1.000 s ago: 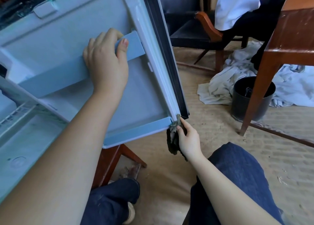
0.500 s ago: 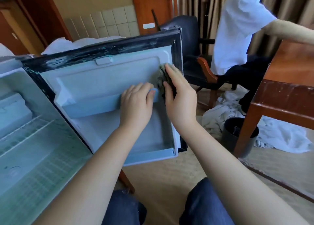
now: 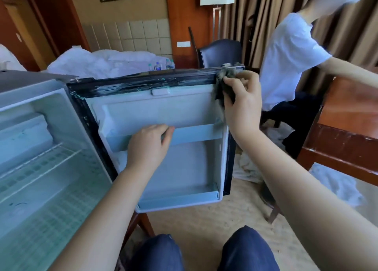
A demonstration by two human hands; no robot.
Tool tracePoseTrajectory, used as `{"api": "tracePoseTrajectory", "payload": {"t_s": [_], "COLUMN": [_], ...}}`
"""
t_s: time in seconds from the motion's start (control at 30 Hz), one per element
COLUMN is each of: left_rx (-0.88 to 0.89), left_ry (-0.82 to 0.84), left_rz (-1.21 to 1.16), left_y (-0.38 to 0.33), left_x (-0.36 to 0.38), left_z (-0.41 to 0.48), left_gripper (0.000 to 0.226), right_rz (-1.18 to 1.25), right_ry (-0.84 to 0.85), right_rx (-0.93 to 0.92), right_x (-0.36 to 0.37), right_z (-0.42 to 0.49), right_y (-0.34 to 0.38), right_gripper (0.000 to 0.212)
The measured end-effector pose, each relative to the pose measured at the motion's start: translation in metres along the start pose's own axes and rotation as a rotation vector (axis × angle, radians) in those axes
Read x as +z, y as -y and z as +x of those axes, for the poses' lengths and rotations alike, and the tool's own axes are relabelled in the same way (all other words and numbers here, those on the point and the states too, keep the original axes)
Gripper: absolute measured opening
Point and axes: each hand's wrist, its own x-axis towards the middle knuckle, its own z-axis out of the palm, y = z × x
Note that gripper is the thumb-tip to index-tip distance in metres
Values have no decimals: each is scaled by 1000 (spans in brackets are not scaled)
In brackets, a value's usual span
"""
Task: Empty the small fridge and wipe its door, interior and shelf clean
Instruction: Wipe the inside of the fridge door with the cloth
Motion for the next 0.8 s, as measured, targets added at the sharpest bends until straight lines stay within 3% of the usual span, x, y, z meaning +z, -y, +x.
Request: {"api": "tracePoseTrajectory", "payload": {"t_s": [0.1, 0.2, 0.3, 0.4, 0.47, 0.63, 0.8], "left_rx": [-29, -25, -28, -10, -1, -19, -3], "left_ry": [-15, -18, -12, -49, -82, -83, -54], "left_rz": [16, 35, 17, -3, -33, -46, -6], "left_y": [-4, -4, -1, 1, 1, 0, 0], "left_x": [8, 15, 19, 20, 20, 25, 30], "left_z": [5, 14, 15, 11, 8, 10, 17], "left_gripper": [48, 45, 40, 38, 35, 35, 34], "right_rz": [121, 103, 47, -38, -80, -58, 0], "right_ry": [-35, 145, 255, 171, 144, 85, 171], "right_rx": [129, -139, -237, -227, -162, -26, -185], "right_x": [30, 50, 38, 13, 2, 21, 53], "right_z": [0, 0, 8, 16, 18, 17, 10], "right_y": [31, 56, 39, 1, -15, 1, 45], "right_gripper": [19, 17, 20, 27, 21, 21, 21]}}
